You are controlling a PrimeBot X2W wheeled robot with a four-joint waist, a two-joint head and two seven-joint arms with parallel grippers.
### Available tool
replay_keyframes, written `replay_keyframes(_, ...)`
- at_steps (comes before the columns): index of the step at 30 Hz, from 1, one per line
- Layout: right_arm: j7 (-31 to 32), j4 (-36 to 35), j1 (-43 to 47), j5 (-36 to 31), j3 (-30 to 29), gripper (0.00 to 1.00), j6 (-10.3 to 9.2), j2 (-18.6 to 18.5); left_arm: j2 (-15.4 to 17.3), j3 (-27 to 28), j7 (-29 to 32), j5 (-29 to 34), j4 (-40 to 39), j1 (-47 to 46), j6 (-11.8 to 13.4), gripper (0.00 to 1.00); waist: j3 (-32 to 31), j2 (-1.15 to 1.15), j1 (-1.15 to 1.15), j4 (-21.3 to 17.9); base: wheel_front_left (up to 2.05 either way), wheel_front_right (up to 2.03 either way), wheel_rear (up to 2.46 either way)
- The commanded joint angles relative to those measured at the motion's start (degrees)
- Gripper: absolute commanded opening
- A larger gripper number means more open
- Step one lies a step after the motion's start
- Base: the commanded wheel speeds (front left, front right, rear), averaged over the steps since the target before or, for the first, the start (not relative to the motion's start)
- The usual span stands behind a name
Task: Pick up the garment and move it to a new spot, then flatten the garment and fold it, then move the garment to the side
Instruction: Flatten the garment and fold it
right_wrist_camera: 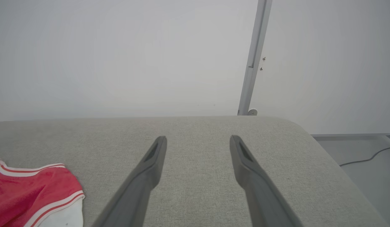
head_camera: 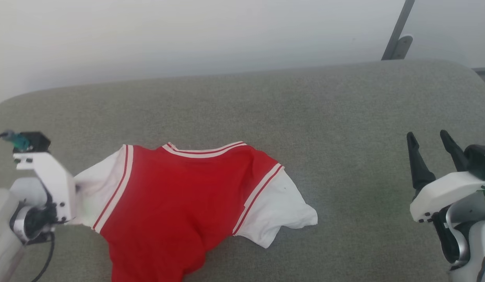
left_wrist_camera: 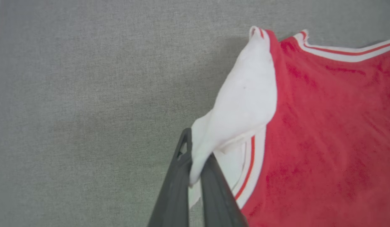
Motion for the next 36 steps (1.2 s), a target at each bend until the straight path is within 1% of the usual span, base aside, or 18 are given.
replay_keyframes(1,0.4,-0.5,-0.2,0.0,0.0,1.00,0.01,-0.3,-0.5,-0.4,-1.5,1.4,2.7,0.1,-0.4,0.07,0.6,0.00,0.00,-0.2,0.00,0.00,0.00)
replay_keyframes(2,0.5,-0.6,-0.4,0.0,0.1,1.00,0.01,-0.4,-1.2,-0.5,-1.7,1.2,4.5,0.1,-0.5,0.04,0.9,0.00,0.00,-0.4,0.00,0.00,0.00)
replay_keyframes(4,0.7,-0.8,-0.6,0.0,0.3,1.00,0.01,-0.4,-1.5,-1.0,-2.1,2.1,5.9,-0.2,-0.9,0.02,1.1,0.00,0.00,-0.5,0.00,0.00,0.00)
replay_keyframes(5,0.8,-0.9,-0.8,0.1,0.4,1.00,0.01,-0.5,-1.8,-1.5,-2.5,2.8,7.4,-0.7,-1.2,0.07,1.4,0.00,0.00,-0.6,0.00,0.00,0.00)
replay_keyframes(6,1.0,-0.9,-1.0,0.0,0.4,1.00,0.01,-0.6,-2.4,-1.7,-3.0,2.8,8.8,-1.1,-1.5,0.31,1.6,0.00,0.00,-0.6,0.00,0.00,0.00)
replay_keyframes(7,1.1,-1.0,-1.2,0.0,0.4,1.00,0.01,-0.7,-2.8,-2.1,-3.5,3.4,10.1,-1.5,-2.0,0.36,1.8,0.00,0.00,-0.7,0.00,0.00,0.00)
replay_keyframes(8,1.0,-1.1,-1.3,0.0,0.4,1.00,0.01,-0.6,-3.2,-2.4,-4.0,3.8,11.3,-1.9,-2.4,0.50,2.0,0.00,0.00,-0.7,0.00,0.00,0.00)
replay_keyframes(9,1.1,-1.1,-1.4,0.0,0.4,1.00,0.01,-0.7,-3.7,-2.6,-4.5,4.1,12.6,-2.2,-2.8,0.88,2.1,0.00,0.00,-0.7,0.00,0.00,0.00)
replay_keyframes(10,1.2,-1.2,-1.4,-0.1,0.4,1.00,0.01,-0.7,-4.2,-2.7,-4.8,4.4,13.8,-2.6,-3.0,1.00,2.2,0.00,0.00,-0.7,0.00,0.00,0.00)
replay_keyframes(16,1.6,-1.3,-1.4,-0.4,0.3,1.00,0.01,-0.9,-6.0,-3.5,-7.2,5.9,18.6,-6.2,-4.9,1.00,2.3,0.00,0.00,0.2,0.00,0.00,0.00)
replay_keyframes(18,1.8,-1.5,-1.3,-0.4,0.2,1.00,0.01,-1.0,-6.0,-4.4,-8.3,7.4,19.6,-7.5,-5.4,1.00,2.1,0.00,0.00,0.8,0.00,0.00,0.00)
replay_keyframes(20,1.9,-1.5,-1.0,-0.4,0.2,1.00,0.01,-1.0,-6.3,-4.1,-9.7,7.4,20.3,-8.4,-5.8,1.00,1.9,0.00,0.00,1.6,0.00,0.00,0.00)
replay_keyframes(24,2.3,-1.7,-0.3,-0.2,0.6,1.00,0.01,-1.0,-6.1,-4.9,-13.3,9.4,20.8,-9.6,-7.0,1.00,1.4,0.00,0.00,3.0,0.00,0.00,0.00)
replay_keyframes(28,2.5,-1.8,0.3,0.1,1.3,1.00,0.01,-0.9,-6.2,-4.9,-20.0,10.6,19.6,-9.7,-7.8,1.00,0.8,0.00,0.00,4.4,0.00,0.00,0.00)
replay_keyframes(32,2.6,-1.4,0.9,0.3,1.7,1.00,0.01,-1.0,-5.9,-4.5,-28.3,12.0,17.5,-8.1,-8.1,1.00,0.2,0.00,0.00,5.7,0.00,0.00,0.00)
replay_keyframes(36,2.5,-1.0,1.3,0.4,2.2,1.00,0.01,-1.0,-5.0,-3.5,-36.1,12.6,14.8,-5.8,-7.3,1.00,-0.3,0.00,0.00,6.7,0.00,0.00,0.00)
